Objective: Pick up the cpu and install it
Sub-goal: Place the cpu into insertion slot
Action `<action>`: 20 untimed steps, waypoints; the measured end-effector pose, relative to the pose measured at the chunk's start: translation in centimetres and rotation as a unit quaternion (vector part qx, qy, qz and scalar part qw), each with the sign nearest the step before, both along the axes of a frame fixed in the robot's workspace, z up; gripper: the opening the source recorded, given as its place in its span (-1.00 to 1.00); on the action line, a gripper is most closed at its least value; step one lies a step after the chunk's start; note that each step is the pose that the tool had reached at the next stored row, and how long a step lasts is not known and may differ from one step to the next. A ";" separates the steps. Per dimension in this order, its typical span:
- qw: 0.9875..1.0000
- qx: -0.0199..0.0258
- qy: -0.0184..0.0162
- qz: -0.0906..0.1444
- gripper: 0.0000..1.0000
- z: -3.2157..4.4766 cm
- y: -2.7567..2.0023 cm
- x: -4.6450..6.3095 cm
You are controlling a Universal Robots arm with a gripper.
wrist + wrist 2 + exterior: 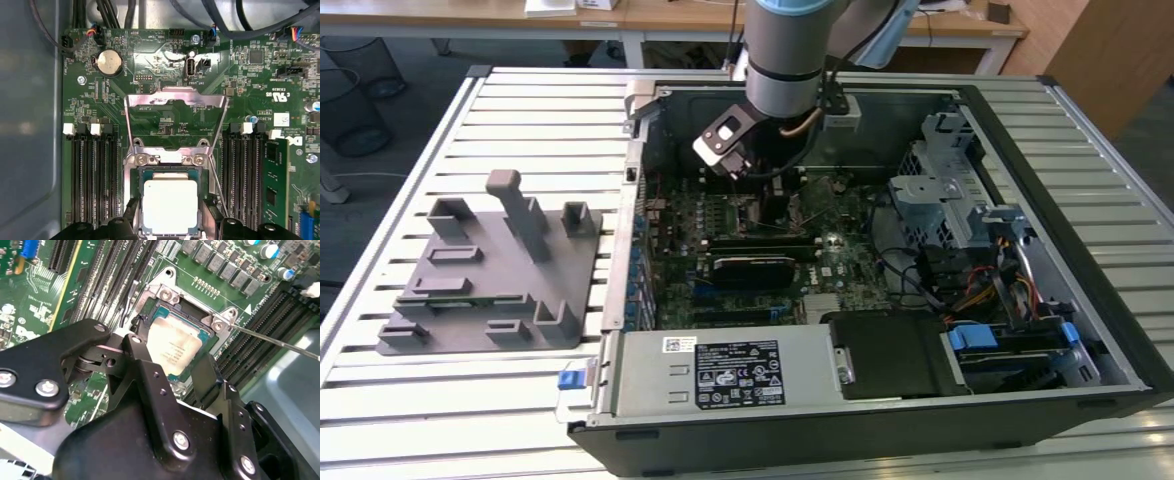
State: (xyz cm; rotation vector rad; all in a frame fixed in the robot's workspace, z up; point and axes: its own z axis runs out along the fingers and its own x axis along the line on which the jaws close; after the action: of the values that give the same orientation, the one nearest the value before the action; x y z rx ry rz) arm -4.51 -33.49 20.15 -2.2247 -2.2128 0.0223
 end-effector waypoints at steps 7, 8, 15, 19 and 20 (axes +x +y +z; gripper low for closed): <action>1.000 0.000 0.001 0.000 -0.18 1.09 0.00 0.0; 1.000 0.000 0.001 0.000 -0.29 1.12 0.00 0.0; 1.000 0.000 0.001 0.000 -0.76 1.42 0.00 0.0; 1.000 0.000 0.001 0.000 -0.79 1.51 0.00 0.0; 1.000 0.000 0.001 0.000 -0.79 1.51 0.00 0.0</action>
State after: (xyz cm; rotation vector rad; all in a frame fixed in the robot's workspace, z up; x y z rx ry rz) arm -4.50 -33.49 21.66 -2.2242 -2.2122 0.0235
